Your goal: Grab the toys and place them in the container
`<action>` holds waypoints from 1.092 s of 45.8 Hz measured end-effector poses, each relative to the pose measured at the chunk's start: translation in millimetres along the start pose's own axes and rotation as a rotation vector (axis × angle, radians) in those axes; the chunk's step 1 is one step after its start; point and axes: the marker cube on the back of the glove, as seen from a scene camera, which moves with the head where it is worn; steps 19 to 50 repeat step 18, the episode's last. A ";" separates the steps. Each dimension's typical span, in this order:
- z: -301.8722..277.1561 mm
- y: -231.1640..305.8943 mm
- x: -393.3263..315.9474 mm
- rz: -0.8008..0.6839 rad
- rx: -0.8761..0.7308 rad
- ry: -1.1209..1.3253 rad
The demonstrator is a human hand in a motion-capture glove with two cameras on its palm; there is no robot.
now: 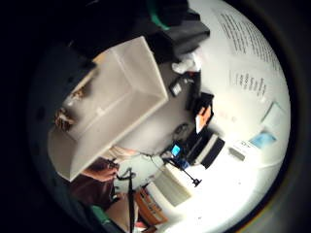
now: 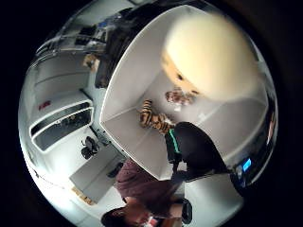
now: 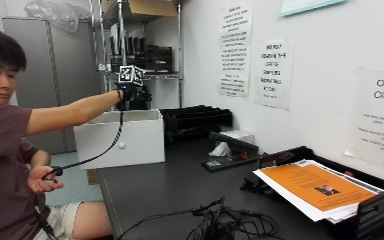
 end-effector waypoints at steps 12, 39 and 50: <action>4.1 0.3 1.4 -0.048 0.075 -0.051; -1.9 12.2 12.3 0.127 0.132 -0.099; -1.9 12.2 12.3 0.127 0.132 -0.099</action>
